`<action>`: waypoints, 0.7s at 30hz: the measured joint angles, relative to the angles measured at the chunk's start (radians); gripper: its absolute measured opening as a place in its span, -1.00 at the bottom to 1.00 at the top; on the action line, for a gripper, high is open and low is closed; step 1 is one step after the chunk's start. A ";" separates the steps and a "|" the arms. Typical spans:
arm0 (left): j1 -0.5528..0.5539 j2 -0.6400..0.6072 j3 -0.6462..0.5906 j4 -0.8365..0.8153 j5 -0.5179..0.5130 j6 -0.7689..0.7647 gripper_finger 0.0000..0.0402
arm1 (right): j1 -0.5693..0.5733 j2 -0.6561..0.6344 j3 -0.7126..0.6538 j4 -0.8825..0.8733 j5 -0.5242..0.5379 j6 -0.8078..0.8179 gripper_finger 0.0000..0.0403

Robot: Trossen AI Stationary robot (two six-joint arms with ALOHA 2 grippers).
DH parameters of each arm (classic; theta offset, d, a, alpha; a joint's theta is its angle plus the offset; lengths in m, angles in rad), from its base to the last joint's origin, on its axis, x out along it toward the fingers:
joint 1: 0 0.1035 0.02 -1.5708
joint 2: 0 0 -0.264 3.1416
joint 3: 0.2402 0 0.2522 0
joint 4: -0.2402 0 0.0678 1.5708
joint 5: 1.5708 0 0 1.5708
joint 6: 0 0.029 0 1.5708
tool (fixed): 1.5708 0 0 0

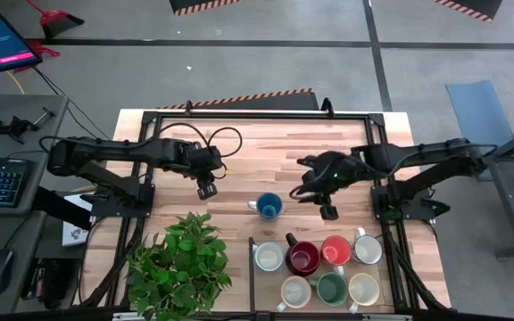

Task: Place coffee mugs
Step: Adjust the red patterned mug on the shelf

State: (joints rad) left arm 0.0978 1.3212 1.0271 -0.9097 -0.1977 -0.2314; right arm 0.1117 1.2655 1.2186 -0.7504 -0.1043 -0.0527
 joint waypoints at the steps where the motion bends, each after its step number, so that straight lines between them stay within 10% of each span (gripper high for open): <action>1: 0.000 0.000 0.000 -0.001 -0.009 0.001 -0.38 | 0.015 0.010 -0.003 0.007 0.004 0.021 -0.58; 21: -0.025 -0.008 -0.107 -0.014 -0.022 0.086 -0.38 | 0.188 0.436 0.276 -0.010 0.081 0.180 -0.58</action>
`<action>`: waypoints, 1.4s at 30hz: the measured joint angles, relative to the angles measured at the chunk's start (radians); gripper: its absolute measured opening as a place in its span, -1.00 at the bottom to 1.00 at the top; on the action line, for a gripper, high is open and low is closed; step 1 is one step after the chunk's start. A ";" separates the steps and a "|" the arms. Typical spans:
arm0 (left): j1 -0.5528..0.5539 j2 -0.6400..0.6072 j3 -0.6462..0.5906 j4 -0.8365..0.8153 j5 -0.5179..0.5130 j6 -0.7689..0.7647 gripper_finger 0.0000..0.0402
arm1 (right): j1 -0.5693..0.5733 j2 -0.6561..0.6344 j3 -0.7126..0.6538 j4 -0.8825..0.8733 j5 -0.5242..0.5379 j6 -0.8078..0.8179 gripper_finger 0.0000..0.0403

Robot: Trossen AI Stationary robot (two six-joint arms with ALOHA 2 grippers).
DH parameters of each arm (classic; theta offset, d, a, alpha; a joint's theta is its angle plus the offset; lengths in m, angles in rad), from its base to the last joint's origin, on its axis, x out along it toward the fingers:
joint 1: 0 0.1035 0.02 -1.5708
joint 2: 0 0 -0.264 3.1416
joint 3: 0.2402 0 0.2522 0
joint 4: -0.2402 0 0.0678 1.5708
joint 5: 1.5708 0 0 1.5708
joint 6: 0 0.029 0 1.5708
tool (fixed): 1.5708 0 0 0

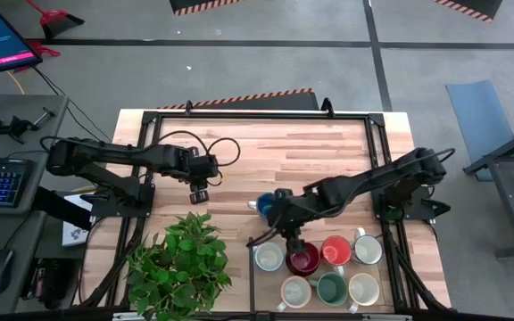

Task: Place coffee mugs
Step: Adjust the red patterned mug on the shelf

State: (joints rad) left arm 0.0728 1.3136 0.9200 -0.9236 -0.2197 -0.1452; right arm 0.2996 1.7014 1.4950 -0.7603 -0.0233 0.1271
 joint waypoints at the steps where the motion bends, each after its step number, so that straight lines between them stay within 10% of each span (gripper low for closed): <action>1: -0.001 0.000 -0.004 0.005 0.000 0.000 -0.38 | 0.000 0.011 0.010 -0.011 0.007 0.009 -0.58; 42: -0.001 0.001 -0.007 0.010 0.003 0.026 -0.38 | 0.036 0.111 0.022 0.044 0.072 0.153 -1.00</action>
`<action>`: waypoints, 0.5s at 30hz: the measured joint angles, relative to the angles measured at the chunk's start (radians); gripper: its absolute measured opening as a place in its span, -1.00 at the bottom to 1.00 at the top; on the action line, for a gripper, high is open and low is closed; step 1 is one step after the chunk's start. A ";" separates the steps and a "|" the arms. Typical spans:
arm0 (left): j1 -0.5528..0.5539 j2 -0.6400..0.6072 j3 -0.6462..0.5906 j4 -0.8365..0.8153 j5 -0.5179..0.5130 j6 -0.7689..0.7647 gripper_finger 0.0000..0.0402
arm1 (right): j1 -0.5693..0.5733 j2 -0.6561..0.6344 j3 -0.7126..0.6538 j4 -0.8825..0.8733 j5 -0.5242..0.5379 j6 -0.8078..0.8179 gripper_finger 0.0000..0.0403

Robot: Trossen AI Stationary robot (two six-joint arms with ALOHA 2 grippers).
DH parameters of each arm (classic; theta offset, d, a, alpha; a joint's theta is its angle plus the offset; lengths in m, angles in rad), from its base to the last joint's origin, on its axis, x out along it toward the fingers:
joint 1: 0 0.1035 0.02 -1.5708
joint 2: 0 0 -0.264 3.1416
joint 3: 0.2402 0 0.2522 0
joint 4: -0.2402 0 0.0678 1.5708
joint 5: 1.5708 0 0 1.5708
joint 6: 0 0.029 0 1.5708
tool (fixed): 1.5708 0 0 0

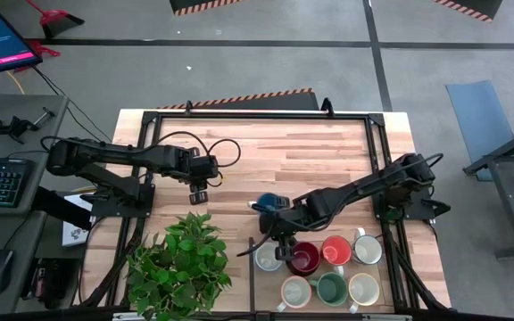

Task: Place coffee mugs
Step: Adjust the red patterned mug on the shelf

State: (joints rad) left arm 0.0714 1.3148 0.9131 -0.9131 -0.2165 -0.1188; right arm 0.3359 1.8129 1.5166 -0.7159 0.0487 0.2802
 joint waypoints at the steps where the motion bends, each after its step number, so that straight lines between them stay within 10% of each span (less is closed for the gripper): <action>1: 0.000 0.000 0.000 0.000 0.000 0.000 -0.38 | 0.000 0.003 0.000 -0.002 0.000 0.004 -1.00; 15: 0.000 0.000 0.000 0.009 -0.001 0.016 -0.38 | 0.004 0.034 0.000 0.020 -0.058 0.027 -1.00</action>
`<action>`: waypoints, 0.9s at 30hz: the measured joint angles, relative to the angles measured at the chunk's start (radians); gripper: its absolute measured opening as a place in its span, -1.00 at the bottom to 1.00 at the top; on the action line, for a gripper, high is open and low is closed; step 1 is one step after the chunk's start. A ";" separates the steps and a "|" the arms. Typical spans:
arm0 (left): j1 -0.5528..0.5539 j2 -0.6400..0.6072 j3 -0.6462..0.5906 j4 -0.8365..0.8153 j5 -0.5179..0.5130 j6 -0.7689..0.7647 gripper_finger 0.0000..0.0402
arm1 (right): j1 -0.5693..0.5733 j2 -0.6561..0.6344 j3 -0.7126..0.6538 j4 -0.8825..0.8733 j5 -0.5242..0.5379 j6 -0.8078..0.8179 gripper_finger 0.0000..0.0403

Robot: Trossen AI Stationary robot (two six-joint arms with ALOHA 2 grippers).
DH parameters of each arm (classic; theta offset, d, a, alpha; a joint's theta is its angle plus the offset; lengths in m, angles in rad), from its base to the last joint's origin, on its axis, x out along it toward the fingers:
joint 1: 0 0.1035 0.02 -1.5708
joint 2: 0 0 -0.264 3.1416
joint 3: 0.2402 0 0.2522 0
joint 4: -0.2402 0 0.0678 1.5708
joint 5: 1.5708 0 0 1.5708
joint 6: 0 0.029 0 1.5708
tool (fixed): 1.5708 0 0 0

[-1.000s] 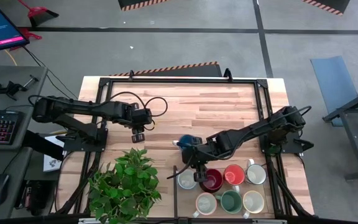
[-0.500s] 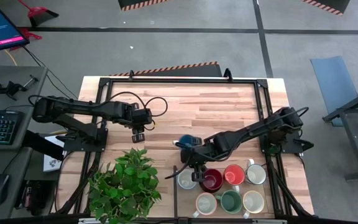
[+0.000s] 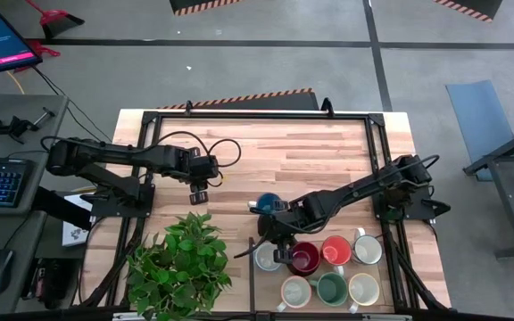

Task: Place coffee mugs
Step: Adjust the red patterned mug on the shelf

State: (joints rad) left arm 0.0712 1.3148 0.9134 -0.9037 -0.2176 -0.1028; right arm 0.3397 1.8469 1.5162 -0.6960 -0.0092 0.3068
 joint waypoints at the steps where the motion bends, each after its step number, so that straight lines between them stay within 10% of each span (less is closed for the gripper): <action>1: 0.000 0.000 0.000 0.002 0.000 0.001 -0.38 | 0.002 0.000 0.000 0.005 -0.001 0.000 -1.00; 27: 0.000 0.000 0.000 0.038 -0.002 0.027 -0.38 | 0.072 0.000 0.000 0.073 -0.117 0.007 -1.00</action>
State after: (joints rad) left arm 0.0714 1.3148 0.9138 -0.8661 -0.2197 -0.0757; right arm 0.4118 1.8469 1.5162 -0.6231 -0.1265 0.3135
